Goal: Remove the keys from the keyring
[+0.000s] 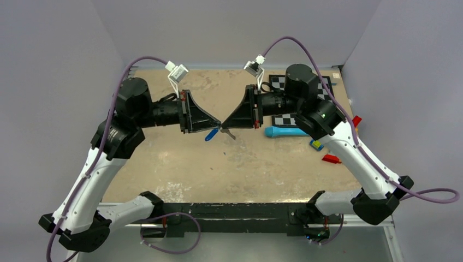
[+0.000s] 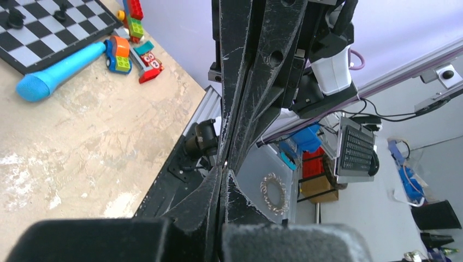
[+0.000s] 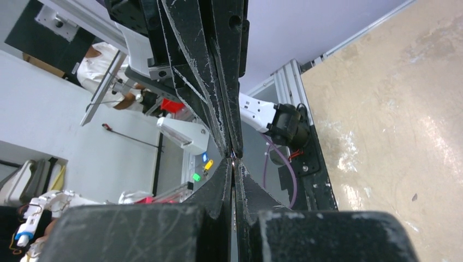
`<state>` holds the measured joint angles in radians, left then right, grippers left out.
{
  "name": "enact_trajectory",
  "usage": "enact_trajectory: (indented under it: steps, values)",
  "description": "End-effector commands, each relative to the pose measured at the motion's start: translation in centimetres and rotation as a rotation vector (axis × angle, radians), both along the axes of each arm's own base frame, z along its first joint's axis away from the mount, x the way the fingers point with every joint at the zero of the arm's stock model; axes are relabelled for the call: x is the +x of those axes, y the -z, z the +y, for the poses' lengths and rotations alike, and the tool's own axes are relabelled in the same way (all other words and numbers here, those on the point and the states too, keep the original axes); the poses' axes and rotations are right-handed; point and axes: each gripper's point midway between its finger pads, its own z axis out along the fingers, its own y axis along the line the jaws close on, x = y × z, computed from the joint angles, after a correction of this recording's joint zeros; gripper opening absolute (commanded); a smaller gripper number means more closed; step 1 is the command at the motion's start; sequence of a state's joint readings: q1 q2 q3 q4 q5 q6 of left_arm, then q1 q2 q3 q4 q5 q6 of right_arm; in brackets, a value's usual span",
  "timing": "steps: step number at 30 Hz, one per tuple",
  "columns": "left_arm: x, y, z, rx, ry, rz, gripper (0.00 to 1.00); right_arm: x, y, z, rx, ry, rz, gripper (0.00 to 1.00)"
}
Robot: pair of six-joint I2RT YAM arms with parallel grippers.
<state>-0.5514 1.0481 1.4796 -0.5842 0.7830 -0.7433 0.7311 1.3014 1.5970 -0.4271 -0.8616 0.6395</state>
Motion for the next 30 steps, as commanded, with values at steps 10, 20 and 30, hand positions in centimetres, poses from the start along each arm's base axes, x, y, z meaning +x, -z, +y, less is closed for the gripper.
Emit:
enact_trajectory:
  steps: [10,20,30]
  values:
    - [0.9,-3.1,0.5,-0.109,-0.113,-0.062,0.00,-0.1,-3.3,0.2,0.144,0.028,-0.050,0.00]
    - [1.6,-3.0,1.2,-0.100,-0.192,-0.058,0.00,-0.3,-3.6,-0.1,0.156,0.038,-0.065,0.00]
    - [2.2,-3.1,1.8,-0.108,-0.252,-0.049,0.00,-0.5,-3.6,-0.3,0.161,0.036,-0.068,0.00]
